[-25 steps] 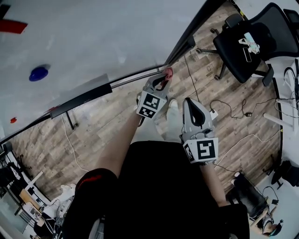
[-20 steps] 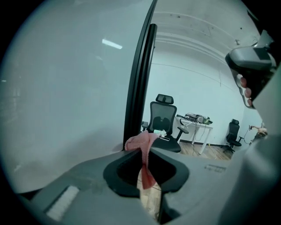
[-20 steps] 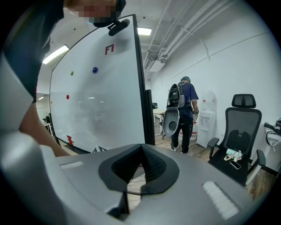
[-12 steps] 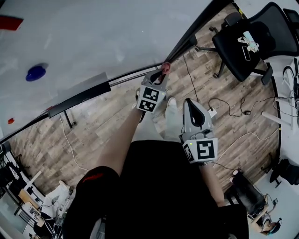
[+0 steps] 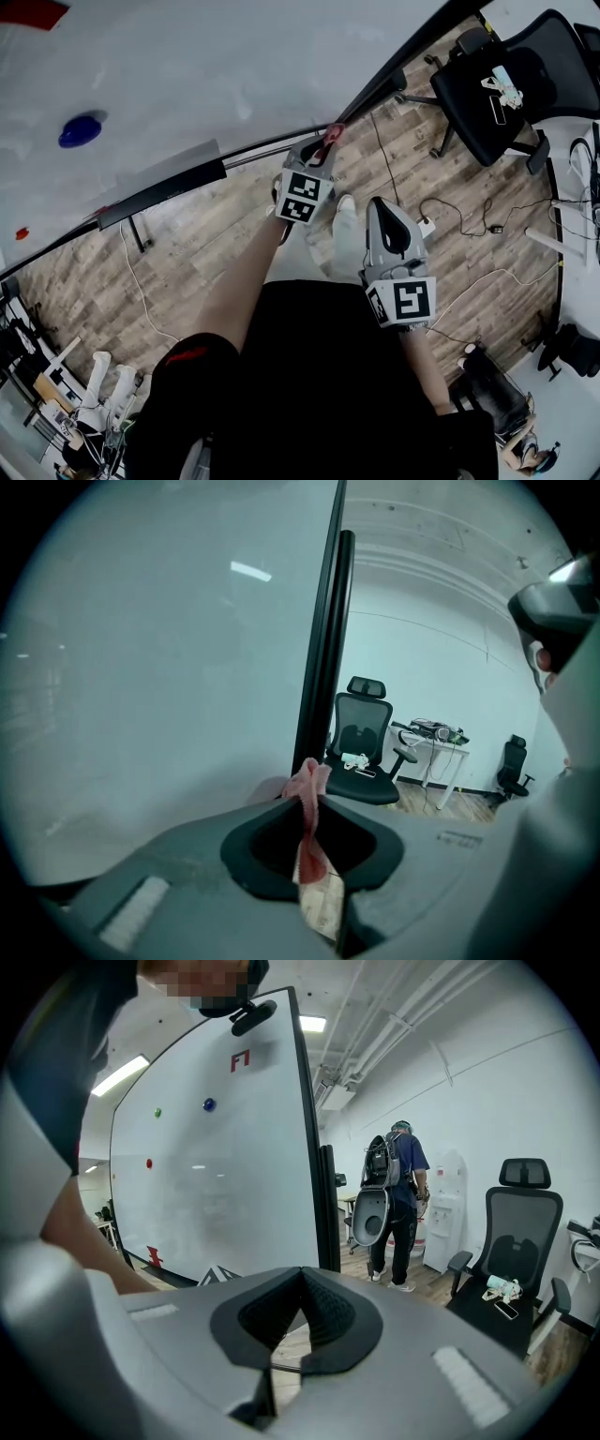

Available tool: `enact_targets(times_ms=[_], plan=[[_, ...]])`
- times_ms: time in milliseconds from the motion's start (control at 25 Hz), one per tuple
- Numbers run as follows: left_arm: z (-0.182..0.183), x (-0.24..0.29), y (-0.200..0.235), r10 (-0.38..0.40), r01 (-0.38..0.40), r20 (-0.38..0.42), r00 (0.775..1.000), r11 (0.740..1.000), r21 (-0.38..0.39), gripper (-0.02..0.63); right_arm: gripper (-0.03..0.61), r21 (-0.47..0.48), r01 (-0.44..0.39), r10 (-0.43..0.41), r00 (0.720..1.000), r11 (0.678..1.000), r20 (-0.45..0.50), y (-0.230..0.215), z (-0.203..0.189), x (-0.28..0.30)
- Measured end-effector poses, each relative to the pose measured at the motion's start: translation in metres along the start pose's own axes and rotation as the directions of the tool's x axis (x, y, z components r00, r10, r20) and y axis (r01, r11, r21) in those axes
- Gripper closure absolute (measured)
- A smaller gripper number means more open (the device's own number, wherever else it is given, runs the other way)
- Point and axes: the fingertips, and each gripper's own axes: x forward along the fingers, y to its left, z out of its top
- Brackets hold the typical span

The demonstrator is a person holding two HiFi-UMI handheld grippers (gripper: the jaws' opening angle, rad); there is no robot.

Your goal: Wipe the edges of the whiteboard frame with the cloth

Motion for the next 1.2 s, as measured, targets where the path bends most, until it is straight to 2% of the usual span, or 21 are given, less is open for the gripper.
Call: enact_targets(times_ms=[520,1200], plan=[[-0.008,-0.013,0.021,0.070,-0.071,-0.015,0.997,0.997,-0.023,0.572,0.577,-0.007,-0.023,0.022,1.000,1.000,-0.008,0.014,-0.005,0.006],[-0.020,-0.031,0.042,0.114,-0.115,-0.038,0.993,0.993,-0.033,0.575,0.577,-0.018,-0.054,0.054,0.998,0.998,-0.017,0.034,-0.007,0.016]])
